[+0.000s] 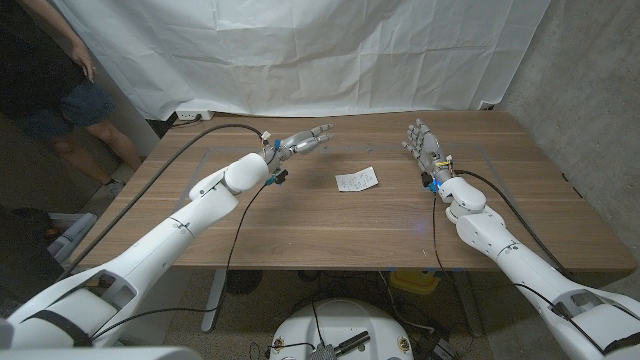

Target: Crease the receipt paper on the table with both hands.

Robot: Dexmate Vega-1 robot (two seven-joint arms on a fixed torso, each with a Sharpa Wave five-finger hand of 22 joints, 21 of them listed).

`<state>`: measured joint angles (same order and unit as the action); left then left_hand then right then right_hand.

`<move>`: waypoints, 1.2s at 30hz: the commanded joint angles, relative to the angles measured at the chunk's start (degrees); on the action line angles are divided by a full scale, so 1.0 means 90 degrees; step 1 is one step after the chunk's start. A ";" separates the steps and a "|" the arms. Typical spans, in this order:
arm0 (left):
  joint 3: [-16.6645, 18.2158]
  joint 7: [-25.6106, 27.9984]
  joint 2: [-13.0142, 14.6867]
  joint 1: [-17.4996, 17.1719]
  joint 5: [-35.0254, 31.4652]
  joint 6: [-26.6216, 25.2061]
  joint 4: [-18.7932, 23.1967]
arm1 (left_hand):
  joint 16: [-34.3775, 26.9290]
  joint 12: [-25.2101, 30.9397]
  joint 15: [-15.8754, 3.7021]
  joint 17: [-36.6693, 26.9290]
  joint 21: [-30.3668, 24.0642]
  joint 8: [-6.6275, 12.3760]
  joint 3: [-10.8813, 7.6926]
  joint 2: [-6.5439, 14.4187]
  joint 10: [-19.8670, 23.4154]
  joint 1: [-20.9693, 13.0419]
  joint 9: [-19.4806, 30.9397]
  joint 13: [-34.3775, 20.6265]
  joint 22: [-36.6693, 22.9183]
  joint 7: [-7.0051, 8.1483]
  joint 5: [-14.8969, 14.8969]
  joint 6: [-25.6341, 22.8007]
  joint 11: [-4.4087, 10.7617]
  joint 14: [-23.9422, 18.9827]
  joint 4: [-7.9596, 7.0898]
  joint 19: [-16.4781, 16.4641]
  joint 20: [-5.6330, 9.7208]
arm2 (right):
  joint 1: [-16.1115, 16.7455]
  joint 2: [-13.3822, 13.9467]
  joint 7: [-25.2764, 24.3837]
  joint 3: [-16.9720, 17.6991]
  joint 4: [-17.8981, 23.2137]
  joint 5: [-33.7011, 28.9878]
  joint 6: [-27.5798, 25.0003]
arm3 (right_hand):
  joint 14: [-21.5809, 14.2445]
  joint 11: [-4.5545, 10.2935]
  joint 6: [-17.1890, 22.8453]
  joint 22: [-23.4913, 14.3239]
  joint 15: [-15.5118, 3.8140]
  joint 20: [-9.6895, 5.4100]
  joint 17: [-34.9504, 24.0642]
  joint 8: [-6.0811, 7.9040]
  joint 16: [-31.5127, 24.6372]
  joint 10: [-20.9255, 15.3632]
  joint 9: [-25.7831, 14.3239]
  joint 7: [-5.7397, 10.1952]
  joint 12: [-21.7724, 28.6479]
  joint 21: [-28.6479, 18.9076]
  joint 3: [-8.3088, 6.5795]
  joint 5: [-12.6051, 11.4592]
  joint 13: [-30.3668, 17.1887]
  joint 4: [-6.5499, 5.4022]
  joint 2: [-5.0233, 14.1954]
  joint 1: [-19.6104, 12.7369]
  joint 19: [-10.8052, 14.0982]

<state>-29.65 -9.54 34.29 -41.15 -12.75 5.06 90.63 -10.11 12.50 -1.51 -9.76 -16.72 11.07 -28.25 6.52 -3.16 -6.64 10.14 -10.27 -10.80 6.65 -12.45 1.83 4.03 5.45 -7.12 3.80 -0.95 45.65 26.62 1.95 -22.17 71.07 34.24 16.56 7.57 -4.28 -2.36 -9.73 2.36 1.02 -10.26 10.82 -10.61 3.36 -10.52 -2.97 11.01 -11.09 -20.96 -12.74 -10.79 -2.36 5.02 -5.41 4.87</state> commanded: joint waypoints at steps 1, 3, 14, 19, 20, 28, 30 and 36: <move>-0.0447 -0.0219 0.0246 0.0236 -0.0420 -0.0018 0.0182 | 0.0015 -0.0040 -0.0047 -0.0014 0.0035 -0.0020 -0.0065 0.0332 0.0002 -0.0032 0.0007 -0.0024 -0.0034 0.0052 0.0021 0.0002 0.0045 0.0121 -0.0029 0.0107 -0.0003 | -0.0023 -0.0035 0.0019 -0.0034 -0.0035 -0.0026 0.0025 | 0.0035 -0.0045 0.0032 -0.0017 -0.0037 -0.0033 -0.0032 0.0031 -0.0031 -0.0030 -0.0010 -0.0030 0.0037 -0.0012 0.0003 0.0025 -0.0014 0.0044 -0.0007 -0.0068 0.0049; -0.0484 -0.0210 0.0293 0.0218 -0.0469 -0.0026 0.0238 | 0.0027 -0.0052 -0.0096 -0.0016 0.0052 -0.0038 -0.0076 0.0331 -0.0014 -0.0029 0.0007 -0.0024 -0.0037 0.0071 0.0026 0.0038 0.0062 0.0178 -0.0039 0.0143 0.0020 | -0.0019 -0.0046 0.0015 -0.0042 -0.0037 -0.0027 0.0025 | 0.0036 -0.0044 0.0036 -0.0017 -0.0039 -0.0034 -0.0033 0.0032 -0.0031 -0.0031 -0.0010 -0.0029 0.0037 -0.0011 0.0004 0.0027 -0.0014 0.0044 -0.0007 -0.0067 0.0049; -0.0759 -0.0226 0.0551 0.0213 -0.0851 -0.0046 0.0489 | 0.0047 -0.0132 -0.0182 -0.0021 0.0117 -0.0096 -0.0128 0.0334 -0.0188 -0.0017 0.0003 -0.0024 -0.0046 0.0128 0.0043 0.0196 0.0167 0.0376 -0.0082 0.0278 0.0096 | -0.0034 -0.0104 -0.0011 -0.0098 -0.0042 -0.0085 0.0067 | 0.0039 -0.0049 0.0036 -0.0017 -0.0042 -0.0037 -0.0039 0.0030 -0.0032 -0.0029 -0.0010 -0.0034 0.0035 -0.0010 0.0007 0.0033 -0.0014 0.0042 -0.0007 -0.0056 0.0048; -0.0898 -0.0183 0.0641 0.0200 -0.1059 -0.0104 0.0563 | 0.0054 -0.0168 -0.0212 -0.0022 0.0145 -0.0114 -0.0147 0.0335 -0.0292 -0.0008 0.0002 -0.0025 -0.0052 0.0147 0.0049 0.0271 0.0162 0.0464 -0.0100 0.0340 0.0162 | -0.0040 -0.0137 -0.0023 -0.0134 -0.0048 -0.0112 0.0075 | 0.0039 -0.0054 0.0035 -0.0017 -0.0042 -0.0037 -0.0040 0.0029 -0.0032 -0.0030 -0.0010 -0.0037 0.0034 -0.0009 0.0008 0.0036 -0.0015 0.0042 -0.0007 -0.0051 0.0047; -0.0923 -0.0150 0.0672 0.0188 -0.1132 -0.0123 0.0596 | 0.0052 -0.0174 -0.0212 -0.0022 0.0149 -0.0117 -0.0149 0.0335 -0.0309 -0.0007 0.0002 -0.0025 -0.0053 0.0152 0.0050 0.0285 0.0166 0.0471 -0.0103 0.0351 0.0169 | -0.0037 -0.0143 -0.0028 -0.0138 -0.0043 -0.0115 0.0078 | 0.0040 -0.0055 0.0036 -0.0017 -0.0043 -0.0040 -0.0041 0.0030 -0.0032 -0.0030 -0.0010 -0.0036 0.0034 -0.0008 0.0008 0.0037 -0.0015 0.0042 -0.0007 -0.0050 0.0047; -0.1170 -0.0139 0.0845 0.0193 -0.1528 -0.0252 0.0689 | 0.0055 -0.0227 -0.0288 -0.0024 0.0194 -0.0160 -0.0194 0.0343 -0.0542 0.0021 -0.0004 -0.0022 -0.0065 0.0255 0.0061 0.0546 0.0248 0.0672 -0.0148 0.0453 0.0222 | 0.0006 -0.0162 -0.0146 -0.0178 0.0030 -0.0194 0.0089 | 0.0042 -0.0050 0.0039 -0.0018 -0.0044 -0.0044 -0.0045 0.0030 -0.0033 -0.0030 -0.0010 -0.0039 0.0033 -0.0005 0.0010 0.0040 -0.0015 0.0039 -0.0005 -0.0041 0.0041; -0.1209 -0.0169 0.0854 0.0211 -0.1518 -0.0255 0.0657 | 0.0058 -0.0230 -0.0308 -0.0024 0.0200 -0.0164 -0.0203 0.0346 -0.0578 0.0027 -0.0006 -0.0021 -0.0066 0.0274 0.0062 0.0596 0.0268 0.0719 -0.0157 0.0467 0.0228 | 0.0034 -0.0121 -0.0283 -0.0205 0.0130 -0.0302 0.0042 | 0.0046 -0.0054 0.0039 -0.0018 -0.0045 -0.0046 -0.0045 0.0029 -0.0032 -0.0028 -0.0010 -0.0039 0.0032 -0.0005 0.0010 0.0041 -0.0015 0.0038 -0.0004 -0.0039 0.0041; -0.1360 -0.0244 0.0886 0.0307 -0.1635 -0.0297 0.0575 | 0.0054 -0.0241 -0.0322 -0.0029 0.0236 -0.0168 -0.0222 0.0354 -0.0701 0.0058 -0.0007 -0.0020 -0.0072 0.0260 0.0068 0.0742 0.0284 0.0833 -0.0195 0.0556 0.0234 | 0.0145 0.0006 -0.0715 -0.0281 0.0462 -0.0664 -0.0006 | 0.0044 -0.0062 0.0064 -0.0018 -0.0055 -0.0052 -0.0046 0.0038 -0.0033 -0.0044 -0.0010 -0.0046 0.0037 -0.0005 -0.0001 0.0041 -0.0015 0.0037 0.0021 -0.0043 0.0042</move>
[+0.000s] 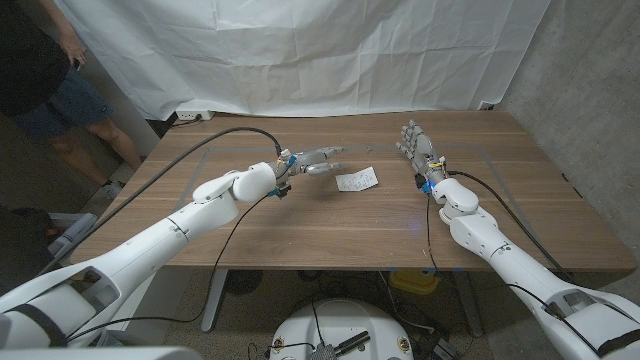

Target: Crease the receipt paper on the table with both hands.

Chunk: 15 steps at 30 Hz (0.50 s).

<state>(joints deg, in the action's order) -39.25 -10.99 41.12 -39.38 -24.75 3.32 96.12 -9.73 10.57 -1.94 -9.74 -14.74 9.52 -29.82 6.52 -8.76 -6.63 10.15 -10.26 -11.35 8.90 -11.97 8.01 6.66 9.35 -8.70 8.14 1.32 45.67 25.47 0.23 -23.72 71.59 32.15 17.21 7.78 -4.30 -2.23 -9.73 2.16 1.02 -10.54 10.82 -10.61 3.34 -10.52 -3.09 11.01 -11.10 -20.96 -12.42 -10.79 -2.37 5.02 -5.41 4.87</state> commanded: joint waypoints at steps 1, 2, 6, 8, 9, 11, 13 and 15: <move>-0.0318 -0.0106 0.0124 0.0132 -0.0306 -0.0108 -0.0066 | 0.0009 -0.0024 -0.0274 -0.0030 0.0017 0.0006 -0.0049 0.0354 -0.0083 0.0060 -0.0008 -0.0020 -0.0012 0.0006 0.0015 0.0061 -0.0001 0.0399 -0.0023 0.0076 -0.0022 | 0.0168 0.0159 -0.0599 -0.0121 0.0471 -0.0491 -0.0098 | 0.0017 -0.0059 0.0059 -0.0018 -0.0029 -0.0058 -0.0014 0.0042 -0.0035 -0.0043 -0.0011 -0.0038 0.0037 -0.0007 -0.0004 0.0005 -0.0015 0.0039 0.0026 -0.0046 0.0046; -0.0365 -0.0145 0.0117 0.0169 -0.0341 -0.0121 -0.0119 | 0.0007 -0.0021 -0.0285 -0.0031 0.0018 0.0011 -0.0051 0.0355 -0.0092 0.0067 -0.0008 -0.0020 -0.0013 0.0006 0.0016 0.0069 0.0006 0.0412 -0.0030 0.0080 -0.0019 | 0.0216 0.0195 -0.0708 -0.0136 0.0578 -0.0570 -0.0128 | 0.0014 -0.0051 0.0069 -0.0018 -0.0033 -0.0061 -0.0013 0.0045 -0.0035 -0.0049 -0.0011 -0.0035 0.0039 -0.0006 -0.0008 0.0004 -0.0015 0.0041 0.0031 -0.0049 0.0045; -0.0473 -0.0229 0.0092 0.0263 -0.0403 -0.0162 -0.0207 | 0.0004 -0.0025 -0.0298 -0.0033 0.0023 0.0014 -0.0054 0.0354 -0.0130 0.0083 -0.0008 -0.0020 -0.0015 0.0001 0.0018 0.0101 0.0022 0.0443 -0.0045 0.0094 -0.0017 | 0.0288 0.0277 -0.0839 -0.0160 0.0750 -0.0656 -0.0193 | 0.0013 -0.0051 0.0079 -0.0017 -0.0036 -0.0061 -0.0010 0.0048 -0.0035 -0.0061 -0.0010 -0.0043 0.0043 -0.0007 -0.0016 0.0003 -0.0015 0.0048 0.0041 -0.0061 0.0048; -0.0547 -0.0290 0.0083 0.0327 -0.0473 -0.0180 -0.0236 | 0.0003 -0.0027 -0.0307 -0.0035 0.0035 0.0014 -0.0055 0.0352 -0.0160 0.0096 -0.0009 -0.0020 -0.0017 -0.0004 0.0019 0.0128 0.0041 0.0466 -0.0056 0.0123 -0.0016 | 0.0321 0.0301 -0.0898 -0.0163 0.0814 -0.0680 -0.0205 | 0.0012 -0.0047 0.0082 -0.0017 -0.0038 -0.0068 -0.0008 0.0048 -0.0033 -0.0062 -0.0010 -0.0044 0.0043 -0.0008 -0.0022 0.0002 -0.0015 0.0054 0.0047 -0.0070 0.0051; -0.0588 -0.0295 0.0082 0.0357 -0.0530 -0.0178 -0.0250 | 0.0002 -0.0028 -0.0309 -0.0035 0.0039 0.0014 -0.0055 0.0351 -0.0169 0.0100 -0.0009 -0.0020 -0.0017 -0.0001 0.0020 0.0136 0.0042 0.0472 -0.0059 0.0134 -0.0016 | 0.0332 0.0309 -0.0917 -0.0166 0.0835 -0.0692 -0.0199 | 0.0011 -0.0048 0.0082 -0.0017 -0.0037 -0.0071 -0.0007 0.0048 -0.0034 -0.0064 -0.0010 -0.0043 0.0043 -0.0007 -0.0023 0.0002 -0.0015 0.0056 0.0048 -0.0072 0.0050; -0.0661 -0.0331 0.0079 0.0408 -0.0616 -0.0191 -0.0262 | -0.0002 -0.0023 -0.0311 -0.0037 0.0042 0.0009 -0.0054 0.0348 -0.0178 0.0113 -0.0009 -0.0020 -0.0019 -0.0020 0.0021 0.0173 0.0052 0.0483 -0.0069 0.0144 -0.0014 | 0.0350 0.0337 -0.0960 -0.0178 0.0888 -0.0726 -0.0218 | 0.0012 -0.0046 0.0083 -0.0017 -0.0040 -0.0072 -0.0007 0.0046 -0.0033 -0.0064 -0.0010 -0.0049 0.0042 -0.0006 -0.0026 0.0003 -0.0015 0.0059 0.0052 -0.0075 0.0048; -0.0740 -0.0358 0.0074 0.0457 -0.0729 -0.0225 -0.0268 | -0.0006 -0.0025 -0.0316 -0.0039 0.0050 0.0008 -0.0052 0.0343 -0.0202 0.0126 -0.0009 -0.0020 -0.0020 -0.0019 0.0023 0.0202 0.0055 0.0493 -0.0079 0.0165 -0.0012 | 0.0360 0.0354 -0.0967 -0.0189 0.0921 -0.0734 -0.0223 | 0.0010 -0.0043 0.0086 -0.0017 -0.0038 -0.0073 -0.0007 0.0047 -0.0033 -0.0066 -0.0010 -0.0055 0.0043 -0.0006 -0.0027 0.0004 -0.0015 0.0061 0.0051 -0.0076 0.0049; -0.0795 -0.0370 0.0053 0.0497 -0.0766 -0.0219 -0.0313 | -0.0012 -0.0018 -0.0316 -0.0040 0.0069 0.0012 -0.0048 0.0334 -0.0210 0.0144 -0.0009 -0.0021 -0.0022 -0.0024 0.0025 0.0223 0.0062 0.0503 -0.0090 0.0215 -0.0028 | 0.0362 0.0363 -0.0977 -0.0201 0.0933 -0.0747 -0.0221 | 0.0014 -0.0048 0.0086 -0.0017 -0.0041 -0.0076 -0.0007 0.0046 -0.0031 -0.0068 -0.0010 -0.0056 0.0042 -0.0006 -0.0026 0.0005 -0.0015 0.0062 0.0049 -0.0076 0.0049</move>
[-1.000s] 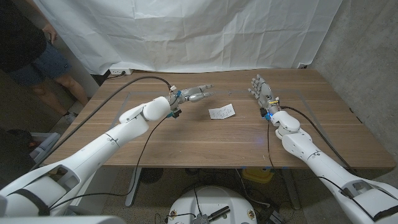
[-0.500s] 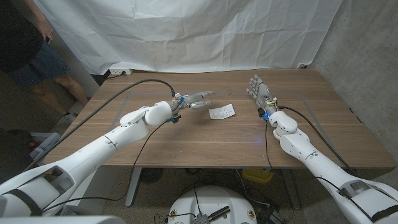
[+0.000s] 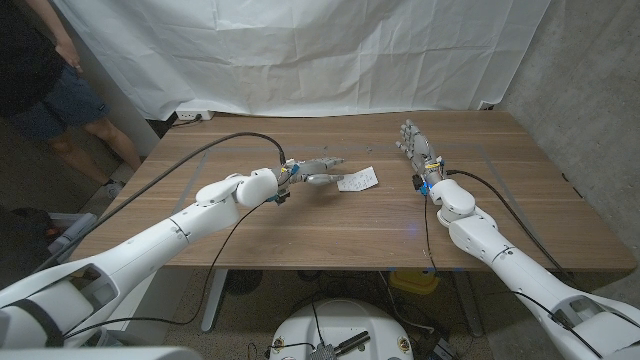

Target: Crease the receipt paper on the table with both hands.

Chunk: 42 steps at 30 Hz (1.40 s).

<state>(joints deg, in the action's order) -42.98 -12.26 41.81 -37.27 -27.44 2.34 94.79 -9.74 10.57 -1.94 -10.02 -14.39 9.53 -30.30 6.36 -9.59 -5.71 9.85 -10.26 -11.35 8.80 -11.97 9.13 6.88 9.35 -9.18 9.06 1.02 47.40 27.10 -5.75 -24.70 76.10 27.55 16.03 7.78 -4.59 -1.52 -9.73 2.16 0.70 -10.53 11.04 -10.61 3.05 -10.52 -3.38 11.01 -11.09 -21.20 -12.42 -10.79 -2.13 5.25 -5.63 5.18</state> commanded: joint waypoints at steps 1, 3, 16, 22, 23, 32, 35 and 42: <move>-0.0409 -0.0236 -0.0035 0.0284 -0.0486 -0.0106 -0.0188 | -0.0011 -0.0015 -0.0314 -0.0010 0.0035 0.0012 0.0007 0.0350 -0.0117 0.0049 0.0024 -0.0021 -0.0023 -0.0011 0.0026 0.0108 0.0042 0.0512 -0.0041 0.0127 0.0004 | 0.0175 0.0193 -0.0332 -0.0097 0.0456 -0.0250 -0.0102 | 0.0014 -0.0015 0.0004 -0.0017 -0.0043 -0.0039 -0.0008 0.0021 -0.0031 -0.0038 -0.0010 -0.0029 0.0043 -0.0005 0.0000 0.0006 -0.0015 0.0036 0.0024 -0.0051 0.0013; -0.0463 -0.0239 -0.0049 0.0326 -0.0533 -0.0087 -0.0221 | -0.0013 -0.0005 -0.0309 -0.0011 0.0052 0.0016 0.0012 0.0341 -0.0112 0.0066 0.0024 -0.0021 -0.0025 -0.0016 0.0028 0.0126 0.0048 0.0528 -0.0050 0.0173 -0.0012 | 0.0178 0.0209 -0.0352 -0.0104 0.0482 -0.0265 -0.0119 | 0.0012 -0.0008 -0.0002 -0.0017 -0.0043 -0.0041 -0.0009 0.0018 -0.0032 -0.0034 -0.0010 -0.0036 0.0041 -0.0005 0.0000 0.0007 -0.0015 0.0036 0.0024 -0.0050 0.0011; -0.0639 -0.0442 -0.0060 0.0394 -0.0623 -0.0274 -0.0199 | -0.0007 0.0046 -0.0306 -0.0019 0.0142 0.0076 0.0031 0.0330 -0.0080 0.0214 0.0024 -0.0020 -0.0041 0.0015 0.0030 0.0101 0.0103 0.0731 -0.0115 0.0440 -0.0083 | 0.0197 0.0244 -0.0413 -0.0111 0.0526 -0.0278 -0.0117 | 0.0014 -0.0013 -0.0005 -0.0017 -0.0050 -0.0043 -0.0013 0.0013 -0.0032 -0.0047 -0.0009 -0.0041 0.0043 -0.0004 0.0002 0.0013 -0.0015 0.0036 0.0021 -0.0041 0.0011; -0.0693 -0.0487 -0.0016 0.0386 -0.0736 -0.0391 -0.0078 | -0.0064 0.0137 -0.0327 -0.0011 0.0111 0.0156 0.0040 0.0315 0.0145 0.0300 0.0024 -0.0018 -0.0050 0.0078 0.0025 -0.0120 0.0157 0.0653 -0.0118 0.0395 -0.0064 | 0.0168 0.0249 -0.0386 -0.0127 0.0509 -0.0282 -0.0106 | 0.0014 -0.0010 -0.0007 -0.0017 -0.0050 -0.0041 -0.0014 0.0011 -0.0033 -0.0048 -0.0009 -0.0042 0.0042 -0.0003 0.0003 0.0016 -0.0015 0.0035 0.0019 -0.0037 0.0010; -0.0699 -0.0488 -0.0010 0.0386 -0.0753 -0.0405 -0.0062 | -0.0068 0.0150 -0.0335 -0.0008 0.0109 0.0175 0.0039 0.0312 0.0184 0.0314 0.0024 -0.0018 -0.0051 0.0103 0.0023 -0.0188 0.0148 0.0641 -0.0114 0.0397 -0.0062 | 0.0164 0.0247 -0.0385 -0.0129 0.0506 -0.0283 -0.0105 | 0.0017 -0.0006 -0.0006 -0.0017 -0.0048 -0.0044 -0.0014 0.0011 -0.0032 -0.0049 -0.0009 -0.0043 0.0042 -0.0004 0.0003 0.0016 -0.0015 0.0036 0.0018 -0.0036 0.0012; -0.0781 -0.0564 0.0038 0.0411 -0.0933 -0.0534 0.0069 | -0.0082 0.0191 -0.0354 0.0000 0.0115 0.0261 0.0050 0.0277 0.0342 0.0391 0.0025 -0.0018 -0.0056 0.0033 0.0019 -0.0549 0.0112 0.0593 -0.0111 0.0442 -0.0031 | 0.0182 0.0258 -0.0391 -0.0132 0.0529 -0.0283 -0.0098 | 0.0014 -0.0008 -0.0006 -0.0017 -0.0052 -0.0045 -0.0016 0.0009 -0.0034 -0.0052 -0.0009 -0.0043 0.0041 -0.0003 0.0006 0.0020 -0.0015 0.0035 0.0014 -0.0029 0.0011; -0.0800 -0.0598 0.0051 0.0421 -0.0967 -0.0562 0.0105 | -0.0086 0.0221 -0.0361 0.0004 0.0107 0.0317 0.0058 0.0259 0.0467 0.0434 0.0026 -0.0017 -0.0058 -0.0004 0.0016 -0.0822 0.0087 0.0560 -0.0108 0.0441 -0.0026 | 0.0215 0.0286 -0.0446 -0.0134 0.0597 -0.0311 -0.0151 | 0.0012 -0.0002 -0.0008 -0.0017 -0.0050 -0.0044 -0.0017 0.0008 -0.0035 -0.0049 -0.0009 -0.0046 0.0040 -0.0003 0.0007 0.0021 -0.0015 0.0033 0.0015 -0.0027 0.0010; -0.0825 -0.0667 0.0078 0.0427 -0.1028 -0.0652 0.0188 | -0.0123 0.0296 -0.0385 0.0017 0.0048 0.0389 0.0058 0.0232 0.0804 0.0473 0.0026 -0.0013 -0.0052 -0.0075 0.0007 -0.1347 0.0060 0.0327 -0.0082 0.0309 -0.0036 | 0.0343 0.0504 -0.0755 -0.0174 0.1092 -0.0478 -0.0747 | -0.0065 -0.0037 0.0034 -0.0017 -0.0037 -0.0032 -0.0015 0.0022 -0.0062 -0.0122 -0.0008 -0.0050 0.0064 -0.0035 0.0004 0.0025 -0.0015 0.0039 0.0016 -0.0027 0.0098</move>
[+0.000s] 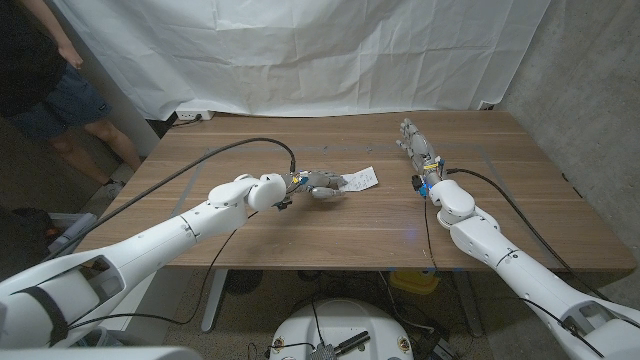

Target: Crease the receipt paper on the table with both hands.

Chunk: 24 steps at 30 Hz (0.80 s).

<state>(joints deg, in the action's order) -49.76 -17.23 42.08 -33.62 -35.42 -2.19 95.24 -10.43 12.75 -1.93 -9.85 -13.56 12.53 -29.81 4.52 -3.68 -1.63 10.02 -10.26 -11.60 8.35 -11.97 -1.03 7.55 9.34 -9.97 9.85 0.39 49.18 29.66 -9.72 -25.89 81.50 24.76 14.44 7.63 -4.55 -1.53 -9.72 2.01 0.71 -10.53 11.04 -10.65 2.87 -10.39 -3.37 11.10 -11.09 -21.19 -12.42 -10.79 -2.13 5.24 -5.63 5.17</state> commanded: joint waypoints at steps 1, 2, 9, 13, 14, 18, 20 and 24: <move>-0.0074 -0.0127 0.0046 0.0023 -0.0143 -0.0163 0.0144 | -0.0051 0.0059 -0.0387 -0.0001 -0.0051 0.0052 0.0004 0.0432 0.0177 0.0021 0.0006 -0.0013 -0.0023 -0.0022 0.0006 -0.0243 -0.0029 0.0303 0.0007 0.0205 0.0040 | 0.0175 0.0264 -0.0420 -0.0046 0.0617 -0.0219 -0.0727 | -0.0132 -0.0046 0.0101 -0.0017 -0.0013 -0.0018 -0.0017 0.0044 -0.0086 -0.0150 -0.0022 -0.0048 0.0068 -0.0061 0.0005 0.0029 -0.0014 0.0038 0.0015 -0.0020 0.0177; -0.0077 -0.0141 0.0044 0.0025 -0.0147 -0.0179 0.0150 | -0.0054 0.0070 -0.0399 0.0000 -0.0054 0.0043 0.0005 0.0429 0.0220 0.0024 0.0006 -0.0013 -0.0022 -0.0016 0.0005 -0.0253 -0.0034 0.0281 0.0008 0.0198 0.0040 | 0.0202 0.0310 -0.0501 -0.0050 0.0734 -0.0255 -0.0873 | -0.0223 -0.0053 0.0154 -0.0018 -0.0008 -0.0010 -0.0016 0.0059 -0.0112 -0.0229 -0.0022 -0.0060 0.0091 -0.0087 0.0002 0.0032 -0.0014 0.0044 0.0016 -0.0022 0.0264; -0.0104 -0.0173 0.0008 0.0053 -0.0168 -0.0214 0.0128 | -0.0055 0.0074 -0.0417 0.0000 -0.0063 0.0018 0.0012 0.0413 0.0277 0.0035 0.0004 -0.0012 -0.0020 -0.0001 0.0004 -0.0281 -0.0037 0.0234 0.0008 0.0176 0.0050 | 0.0374 0.0664 -0.1228 -0.0095 0.1768 -0.0525 -0.2368 | -0.0973 -0.0204 0.0796 -0.0017 0.0135 0.0159 -0.0001 0.0178 -0.0228 -0.0945 -0.0015 -0.0187 0.0252 -0.0233 -0.0059 0.0060 -0.0009 0.0153 0.0014 -0.0112 0.0993; -0.0130 -0.0168 -0.0023 0.0086 -0.0189 -0.0193 0.0090 | -0.0045 0.0061 -0.0414 -0.0001 -0.0061 -0.0019 0.0017 0.0405 0.0271 0.0042 0.0004 -0.0012 -0.0019 0.0016 0.0003 -0.0239 -0.0046 0.0237 0.0007 0.0180 0.0052 | 0.0403 0.0745 -0.1390 -0.0104 0.2040 -0.0548 -0.2784 | -0.1367 -0.0260 0.1160 -0.0020 0.0220 0.0222 0.0006 0.0221 -0.0256 -0.1259 -0.0015 -0.0239 0.0290 -0.0295 -0.0141 0.0077 -0.0005 0.0270 0.0039 -0.0239 0.1384; -0.0135 -0.0167 -0.0032 0.0094 -0.0192 -0.0188 0.0079 | -0.0043 0.0058 -0.0426 -0.0001 -0.0062 -0.0032 0.0018 0.0404 0.0272 0.0044 0.0004 -0.0012 -0.0019 0.0020 0.0003 -0.0220 -0.0046 0.0234 0.0006 0.0177 0.0054 | 0.0405 0.0765 -0.1395 -0.0102 0.2099 -0.0526 -0.2879 | -0.1529 -0.0280 0.1264 -0.0023 0.0283 0.0241 0.0001 0.0225 -0.0278 -0.1374 -0.0015 -0.0254 0.0304 -0.0314 -0.0163 0.0090 -0.0005 0.0301 0.0044 -0.0268 0.1512; -0.0150 -0.0141 -0.0051 0.0118 -0.0206 -0.0154 0.0047 | -0.0035 0.0040 -0.0428 -0.0002 -0.0061 -0.0068 0.0022 0.0400 0.0255 0.0052 0.0003 -0.0012 -0.0018 0.0031 0.0001 -0.0178 -0.0051 0.0233 0.0004 0.0180 0.0057 | 0.0402 0.0833 -0.1188 -0.0068 0.2198 -0.0312 -0.3022 | -0.1846 -0.0390 0.1592 -0.0032 0.0359 0.0300 -0.0010 0.0273 -0.0311 -0.1713 -0.0020 -0.0335 0.0368 -0.0375 -0.0214 0.0115 -0.0006 0.0348 0.0069 -0.0311 0.1834; -0.0156 -0.0141 -0.0057 0.0126 -0.0209 -0.0149 0.0039 | -0.0031 0.0035 -0.0427 -0.0002 -0.0061 -0.0081 0.0022 0.0399 0.0253 0.0054 0.0003 -0.0012 -0.0018 0.0042 0.0001 -0.0160 -0.0046 0.0236 0.0004 0.0179 0.0055 | 0.0405 0.0831 -0.1004 -0.0035 0.2145 -0.0159 -0.2911 | -0.1940 -0.0393 0.1645 -0.0035 0.0378 0.0312 -0.0008 0.0266 -0.0314 -0.1763 -0.0022 -0.0364 0.0362 -0.0398 -0.0252 0.0117 -0.0007 0.0383 0.0095 -0.0358 0.1949; -0.0165 -0.0138 -0.0066 0.0141 -0.0209 -0.0128 0.0017 | -0.0021 0.0010 -0.0435 -0.0003 -0.0059 -0.0119 0.0024 0.0400 0.0216 0.0059 0.0003 -0.0012 -0.0017 0.0058 -0.0001 -0.0104 -0.0029 0.0244 0.0002 0.0185 0.0059 | 0.0369 0.0830 -0.0746 -0.0019 0.2068 0.0039 -0.2836 | -0.2283 -0.0551 0.1857 -0.0045 0.0450 0.0459 -0.0019 0.0256 -0.0340 -0.2068 -0.0032 -0.0518 0.0401 -0.0473 -0.0373 0.0139 -0.0013 0.0469 0.0187 -0.0485 0.2324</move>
<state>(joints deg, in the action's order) -50.89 -18.52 41.85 -32.80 -37.04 -3.74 95.96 -10.43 13.01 -1.93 -9.86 -13.78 11.83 -29.81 4.45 -1.57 -1.53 9.77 -10.28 -11.60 8.70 -11.97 -2.45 6.86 9.34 -9.97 9.89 0.79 52.39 35.86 -19.29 -26.58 97.89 21.73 -7.95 -11.07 -8.81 13.95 -9.93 5.76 4.32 -10.52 12.99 -13.30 -13.92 -10.54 -7.39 14.22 -14.78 -23.90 -11.53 -10.72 1.70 6.77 -8.98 23.97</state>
